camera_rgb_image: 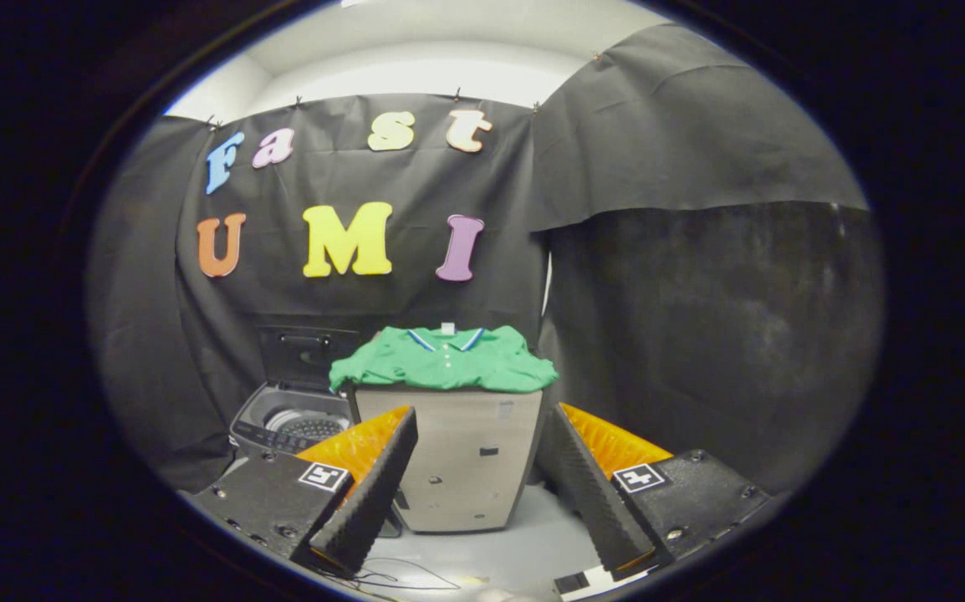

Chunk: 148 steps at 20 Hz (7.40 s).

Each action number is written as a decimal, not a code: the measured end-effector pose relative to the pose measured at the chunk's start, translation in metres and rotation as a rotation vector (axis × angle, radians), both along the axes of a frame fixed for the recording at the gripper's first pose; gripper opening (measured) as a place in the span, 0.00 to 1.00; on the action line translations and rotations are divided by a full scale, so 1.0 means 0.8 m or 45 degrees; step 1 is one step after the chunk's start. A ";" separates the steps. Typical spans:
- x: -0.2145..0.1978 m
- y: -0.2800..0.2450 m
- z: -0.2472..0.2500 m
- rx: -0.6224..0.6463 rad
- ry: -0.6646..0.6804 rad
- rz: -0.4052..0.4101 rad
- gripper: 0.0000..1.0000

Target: Put the clothes into the washing machine and then close the washing machine lid.

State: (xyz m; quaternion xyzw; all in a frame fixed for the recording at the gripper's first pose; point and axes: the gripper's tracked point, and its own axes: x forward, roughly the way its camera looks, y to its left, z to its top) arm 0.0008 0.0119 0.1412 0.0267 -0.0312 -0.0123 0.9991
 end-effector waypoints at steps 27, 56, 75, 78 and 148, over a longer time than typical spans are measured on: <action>0.492 0.057 0.075 -0.092 0.510 0.148 1.00; 0.522 0.059 -0.020 -0.022 0.779 0.174 0.12; 0.346 0.180 0.163 0.043 0.144 0.299 0.04; 0.310 0.219 0.211 0.042 0.037 0.352 0.04; 0.541 0.596 -0.264 -0.008 1.290 0.350 0.05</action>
